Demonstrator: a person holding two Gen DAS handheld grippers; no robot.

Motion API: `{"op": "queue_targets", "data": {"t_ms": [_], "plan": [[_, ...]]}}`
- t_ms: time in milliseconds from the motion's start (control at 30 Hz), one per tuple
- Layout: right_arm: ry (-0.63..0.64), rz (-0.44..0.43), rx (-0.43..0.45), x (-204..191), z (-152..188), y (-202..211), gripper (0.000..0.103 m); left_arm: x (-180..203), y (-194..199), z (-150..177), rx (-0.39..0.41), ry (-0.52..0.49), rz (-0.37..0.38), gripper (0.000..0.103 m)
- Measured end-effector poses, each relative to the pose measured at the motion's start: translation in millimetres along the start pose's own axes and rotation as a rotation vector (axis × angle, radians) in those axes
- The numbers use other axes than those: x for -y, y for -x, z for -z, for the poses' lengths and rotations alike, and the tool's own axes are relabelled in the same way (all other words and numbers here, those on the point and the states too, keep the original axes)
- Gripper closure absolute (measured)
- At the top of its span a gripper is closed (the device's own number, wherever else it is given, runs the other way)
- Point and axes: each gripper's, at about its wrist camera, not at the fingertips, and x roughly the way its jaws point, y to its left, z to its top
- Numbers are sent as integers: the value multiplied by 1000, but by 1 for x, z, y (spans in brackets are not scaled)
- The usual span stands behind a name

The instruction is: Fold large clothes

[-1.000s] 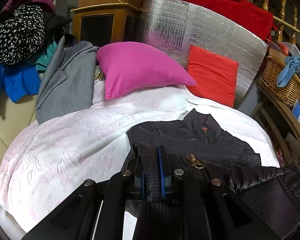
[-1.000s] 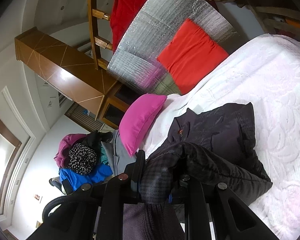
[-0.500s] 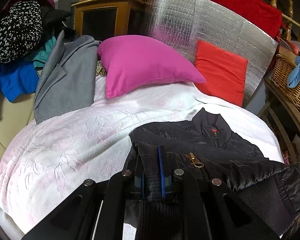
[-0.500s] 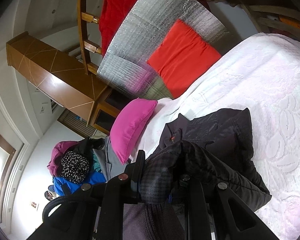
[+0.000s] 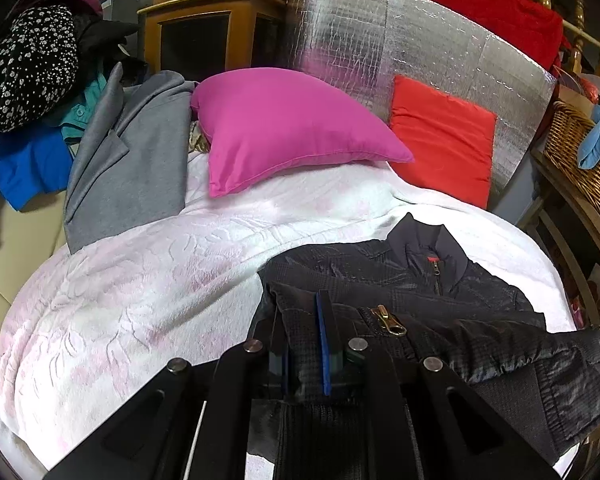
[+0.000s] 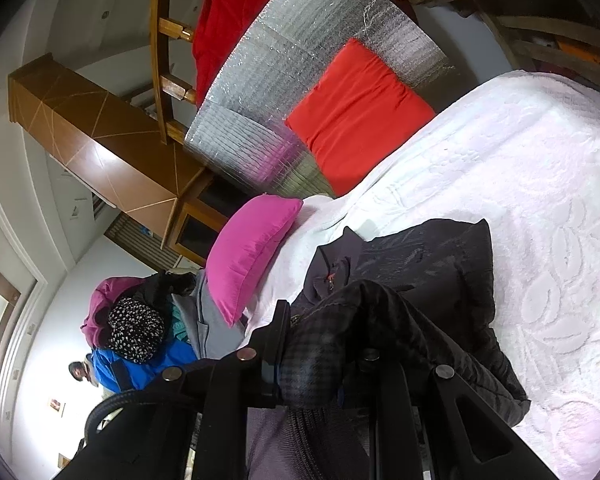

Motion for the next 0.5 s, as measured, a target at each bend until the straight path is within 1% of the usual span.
{"op": "queue_targets", "data": {"t_ms": [267,500], "plan": [[20,2,-5,-1,-1,4,84,1,5,-2,18,-20,8,91],[22,9,-11,1,-1,-1,84,2,3,-1,22,-34,7,91]]}}
